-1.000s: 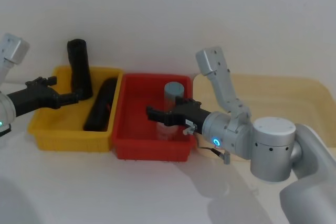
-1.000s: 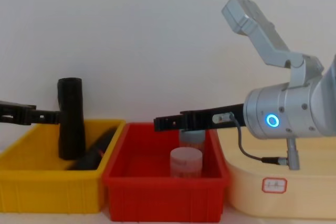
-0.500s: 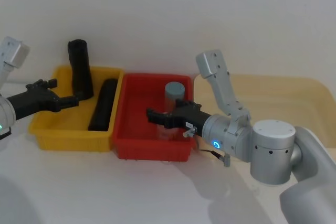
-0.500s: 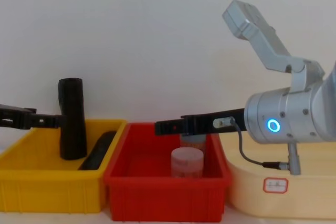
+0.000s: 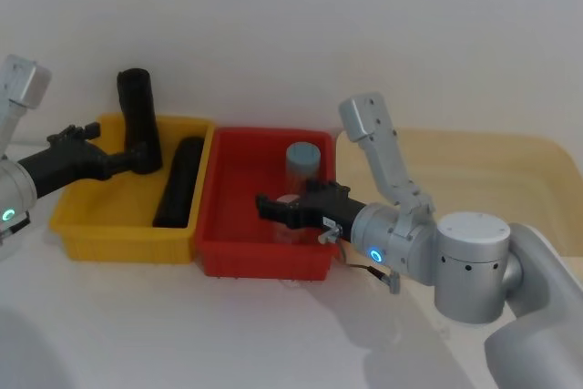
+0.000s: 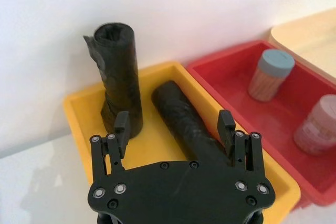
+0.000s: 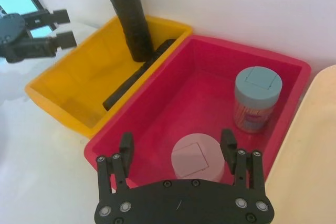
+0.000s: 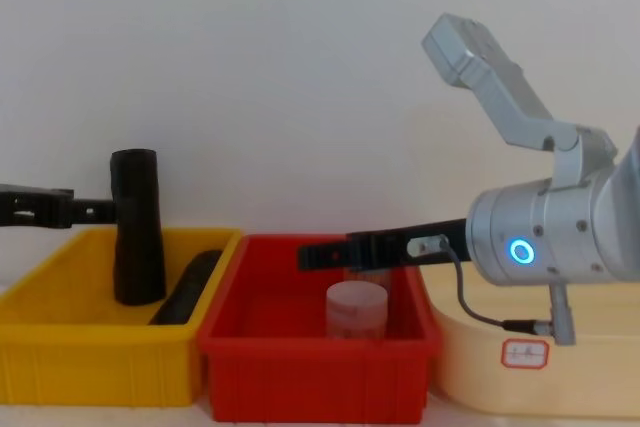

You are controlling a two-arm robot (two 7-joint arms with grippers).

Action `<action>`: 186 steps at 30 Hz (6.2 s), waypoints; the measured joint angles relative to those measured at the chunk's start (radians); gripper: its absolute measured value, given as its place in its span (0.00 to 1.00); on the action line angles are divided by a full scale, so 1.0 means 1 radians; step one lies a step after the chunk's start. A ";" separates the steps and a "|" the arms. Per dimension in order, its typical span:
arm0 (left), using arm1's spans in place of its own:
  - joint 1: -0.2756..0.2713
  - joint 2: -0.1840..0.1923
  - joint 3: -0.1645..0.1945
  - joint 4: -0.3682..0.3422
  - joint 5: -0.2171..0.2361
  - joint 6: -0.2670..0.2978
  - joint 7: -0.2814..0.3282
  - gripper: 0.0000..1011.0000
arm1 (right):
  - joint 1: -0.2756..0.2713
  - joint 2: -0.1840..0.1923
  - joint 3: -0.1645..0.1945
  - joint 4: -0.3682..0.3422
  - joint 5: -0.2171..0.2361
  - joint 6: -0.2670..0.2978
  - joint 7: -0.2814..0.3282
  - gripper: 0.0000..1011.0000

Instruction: Pick up the garbage bag with the one hand and transfer it to the other hand.

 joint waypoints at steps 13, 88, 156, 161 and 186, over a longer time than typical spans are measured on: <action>-0.041 -0.067 -0.014 0.062 0.035 -0.044 0.086 0.99 | 0.013 0.006 0.004 0.025 -0.005 -0.001 0.015 0.99; -0.493 -0.375 0.003 0.960 0.188 -0.467 0.065 0.99 | 0.113 0.077 -0.057 0.133 0.045 0.001 0.119 0.99; -0.490 -0.377 -0.031 0.959 0.213 -0.449 0.072 0.43 | 0.166 0.059 -0.111 0.268 0.033 -0.054 0.160 0.67; -0.490 -0.377 -0.032 0.959 0.213 -0.449 0.072 0.41 | 0.166 0.058 -0.111 0.269 0.033 -0.055 0.160 0.67; -0.280 -0.297 -0.068 0.405 0.205 -0.346 0.134 0.39 | 0.073 0.121 -0.058 -0.013 0.039 -0.110 0.106 0.67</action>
